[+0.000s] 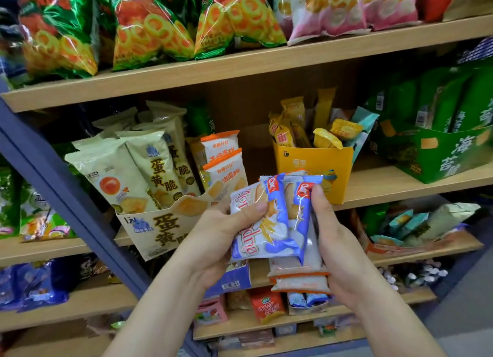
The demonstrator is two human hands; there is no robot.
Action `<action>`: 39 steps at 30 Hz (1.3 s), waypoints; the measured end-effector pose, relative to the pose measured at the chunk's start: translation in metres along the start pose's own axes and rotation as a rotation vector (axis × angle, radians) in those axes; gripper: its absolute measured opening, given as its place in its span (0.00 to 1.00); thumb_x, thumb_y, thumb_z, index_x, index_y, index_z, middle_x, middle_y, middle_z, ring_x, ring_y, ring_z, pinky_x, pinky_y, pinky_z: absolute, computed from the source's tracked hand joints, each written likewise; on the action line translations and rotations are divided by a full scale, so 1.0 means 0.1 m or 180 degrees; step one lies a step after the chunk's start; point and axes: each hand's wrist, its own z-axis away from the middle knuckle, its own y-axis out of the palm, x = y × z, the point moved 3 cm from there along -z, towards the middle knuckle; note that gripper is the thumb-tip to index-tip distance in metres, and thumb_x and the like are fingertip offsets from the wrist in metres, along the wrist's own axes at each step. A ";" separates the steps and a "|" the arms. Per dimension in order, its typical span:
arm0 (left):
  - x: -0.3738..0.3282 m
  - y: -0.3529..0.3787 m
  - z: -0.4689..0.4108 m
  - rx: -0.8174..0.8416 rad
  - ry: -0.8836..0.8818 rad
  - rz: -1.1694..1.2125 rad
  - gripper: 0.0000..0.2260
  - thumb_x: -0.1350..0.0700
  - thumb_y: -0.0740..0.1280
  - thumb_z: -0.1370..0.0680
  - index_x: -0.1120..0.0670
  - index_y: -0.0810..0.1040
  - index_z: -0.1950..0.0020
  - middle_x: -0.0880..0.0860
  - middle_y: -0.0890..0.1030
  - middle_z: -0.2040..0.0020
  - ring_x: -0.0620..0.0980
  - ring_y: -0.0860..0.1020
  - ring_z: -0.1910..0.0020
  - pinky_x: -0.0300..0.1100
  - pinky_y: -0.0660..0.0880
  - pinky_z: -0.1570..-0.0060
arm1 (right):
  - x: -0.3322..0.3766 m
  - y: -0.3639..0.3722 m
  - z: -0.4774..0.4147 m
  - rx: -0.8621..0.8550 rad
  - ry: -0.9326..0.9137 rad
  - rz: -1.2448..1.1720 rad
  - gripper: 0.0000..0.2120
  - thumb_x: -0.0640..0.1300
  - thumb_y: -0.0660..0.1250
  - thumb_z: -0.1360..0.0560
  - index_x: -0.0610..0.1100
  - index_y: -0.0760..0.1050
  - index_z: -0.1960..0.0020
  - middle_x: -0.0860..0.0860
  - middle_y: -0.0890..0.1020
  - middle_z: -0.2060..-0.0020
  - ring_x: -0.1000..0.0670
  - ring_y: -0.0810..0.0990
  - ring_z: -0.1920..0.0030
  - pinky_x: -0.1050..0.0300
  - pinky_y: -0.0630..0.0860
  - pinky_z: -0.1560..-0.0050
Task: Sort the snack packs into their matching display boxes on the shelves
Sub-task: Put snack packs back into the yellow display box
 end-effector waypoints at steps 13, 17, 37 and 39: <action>0.12 -0.01 0.02 0.0303 0.0037 0.0682 0.23 0.57 0.79 0.35 0.63 0.81 0.43 0.65 0.83 0.46 0.58 0.85 0.53 0.48 0.82 0.58 | 0.09 -0.06 -0.02 -0.0095 -0.0688 0.0254 0.25 0.60 0.65 0.31 0.74 0.65 0.36 0.63 0.76 0.34 0.57 0.80 0.39 0.52 0.80 0.41; 0.13 0.00 0.04 0.0442 0.0024 0.0810 0.22 0.58 0.82 0.40 0.61 0.84 0.47 0.65 0.83 0.48 0.59 0.85 0.54 0.49 0.82 0.59 | 0.10 -0.08 -0.04 -0.0060 -0.0758 0.0171 0.33 0.52 0.66 0.27 0.73 0.55 0.29 0.63 0.81 0.40 0.54 0.84 0.45 0.49 0.83 0.50; -0.21 -0.88 0.53 -0.0493 0.1367 -0.0952 0.26 0.58 0.84 0.39 0.63 0.81 0.45 0.59 0.86 0.55 0.52 0.84 0.59 0.41 0.80 0.62 | 0.42 -0.13 -0.12 0.0214 -0.0651 -0.0780 0.31 0.42 0.77 0.41 0.45 0.77 0.38 0.45 0.85 0.47 0.46 0.86 0.51 0.52 0.83 0.60; -0.22 -0.94 0.57 -0.0626 0.1408 -0.1346 0.18 0.69 0.76 0.33 0.59 0.81 0.45 0.54 0.86 0.55 0.48 0.84 0.57 0.35 0.78 0.62 | 0.60 0.05 -0.14 0.0405 -0.0868 -0.0721 0.31 0.42 0.79 0.42 0.45 0.77 0.39 0.47 0.86 0.49 0.47 0.86 0.52 0.53 0.82 0.59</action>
